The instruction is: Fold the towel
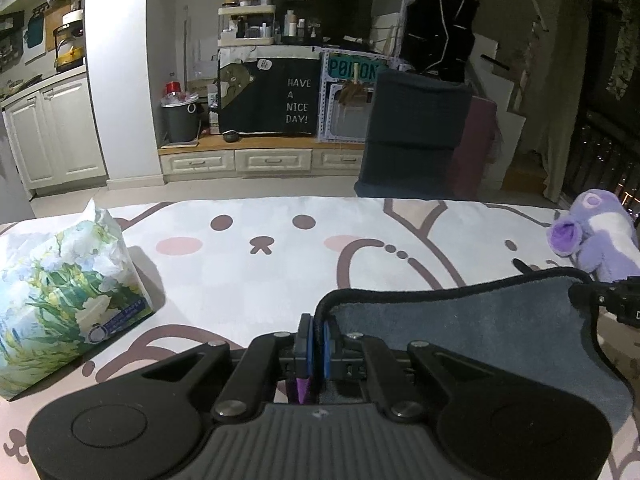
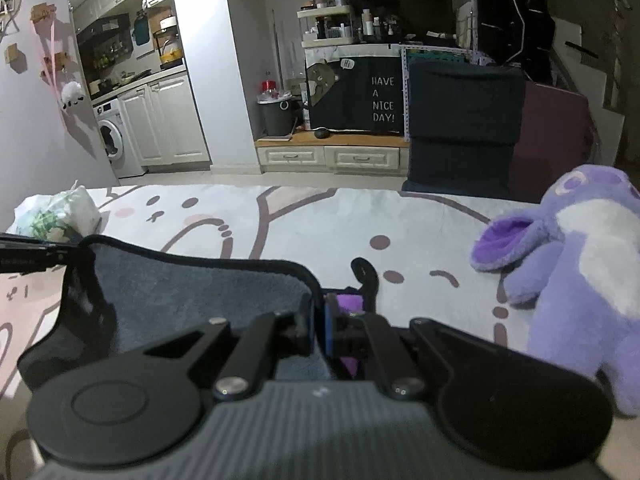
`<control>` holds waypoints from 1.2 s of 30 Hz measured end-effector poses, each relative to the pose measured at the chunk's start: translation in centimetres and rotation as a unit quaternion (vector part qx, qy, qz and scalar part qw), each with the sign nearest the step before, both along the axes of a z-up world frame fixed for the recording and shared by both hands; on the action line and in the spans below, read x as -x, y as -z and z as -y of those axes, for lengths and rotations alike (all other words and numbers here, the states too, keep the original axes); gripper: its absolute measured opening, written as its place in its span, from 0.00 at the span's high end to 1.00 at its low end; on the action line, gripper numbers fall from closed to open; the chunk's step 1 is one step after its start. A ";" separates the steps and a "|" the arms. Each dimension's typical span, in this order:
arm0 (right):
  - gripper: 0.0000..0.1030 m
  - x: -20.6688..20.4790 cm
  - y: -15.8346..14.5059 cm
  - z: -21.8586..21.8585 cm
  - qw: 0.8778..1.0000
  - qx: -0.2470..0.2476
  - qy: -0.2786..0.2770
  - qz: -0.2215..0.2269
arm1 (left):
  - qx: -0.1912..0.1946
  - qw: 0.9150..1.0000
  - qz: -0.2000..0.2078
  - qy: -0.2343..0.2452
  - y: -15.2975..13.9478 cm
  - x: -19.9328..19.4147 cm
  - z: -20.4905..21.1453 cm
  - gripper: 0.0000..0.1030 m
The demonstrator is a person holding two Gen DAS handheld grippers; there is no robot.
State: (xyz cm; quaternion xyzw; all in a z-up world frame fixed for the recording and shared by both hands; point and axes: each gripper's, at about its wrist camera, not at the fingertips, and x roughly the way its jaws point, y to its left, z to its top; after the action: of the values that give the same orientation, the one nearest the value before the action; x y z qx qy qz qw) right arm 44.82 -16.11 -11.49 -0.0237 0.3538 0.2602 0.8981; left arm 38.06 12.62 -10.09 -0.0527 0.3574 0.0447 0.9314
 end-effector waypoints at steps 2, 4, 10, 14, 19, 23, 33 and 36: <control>0.94 -0.3 0.4 -0.4 1.000 0.004 0.001 -0.001 | -0.001 1.000 -0.003 -0.003 0.4 -0.4 -0.1 0.95; 0.94 -0.7 0.8 -0.7 1.000 0.012 0.001 -0.003 | 0.000 1.000 -0.008 -0.005 0.9 -0.7 -0.2 0.95; 0.94 -0.9 1.7 -1.3 0.999 0.042 0.004 -0.011 | -0.002 1.000 -0.012 -0.003 1.7 -1.2 0.1 0.95; 0.94 -0.8 1.7 -1.4 0.999 0.048 0.009 -0.007 | -0.005 1.000 -0.014 -0.005 1.9 -1.5 0.1 0.95; 0.88 -1.0 2.1 -1.6 0.999 0.047 0.017 -0.009 | -0.009 1.000 -0.017 -0.005 2.1 -1.6 0.1 0.94; 0.66 -1.3 2.6 -1.9 0.998 0.061 0.021 -0.014 | -0.014 1.000 -0.028 -0.002 2.5 -1.8 0.2 0.87; 0.20 -1.4 2.7 -1.4 0.997 0.059 0.032 -0.025 | 0.001 0.999 -0.049 -0.009 2.2 -1.4 -0.6 0.20; 0.15 -1.1 2.4 -1.3 0.998 0.056 0.032 -0.027 | -0.003 0.999 -0.051 -0.006 1.8 -1.1 -0.4 0.11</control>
State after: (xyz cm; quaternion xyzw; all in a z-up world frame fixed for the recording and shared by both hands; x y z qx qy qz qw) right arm 45.97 -14.79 -13.88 -0.0557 0.3924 0.2120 0.8933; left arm 39.16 13.01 -11.89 -0.0496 0.4042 0.0546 0.9117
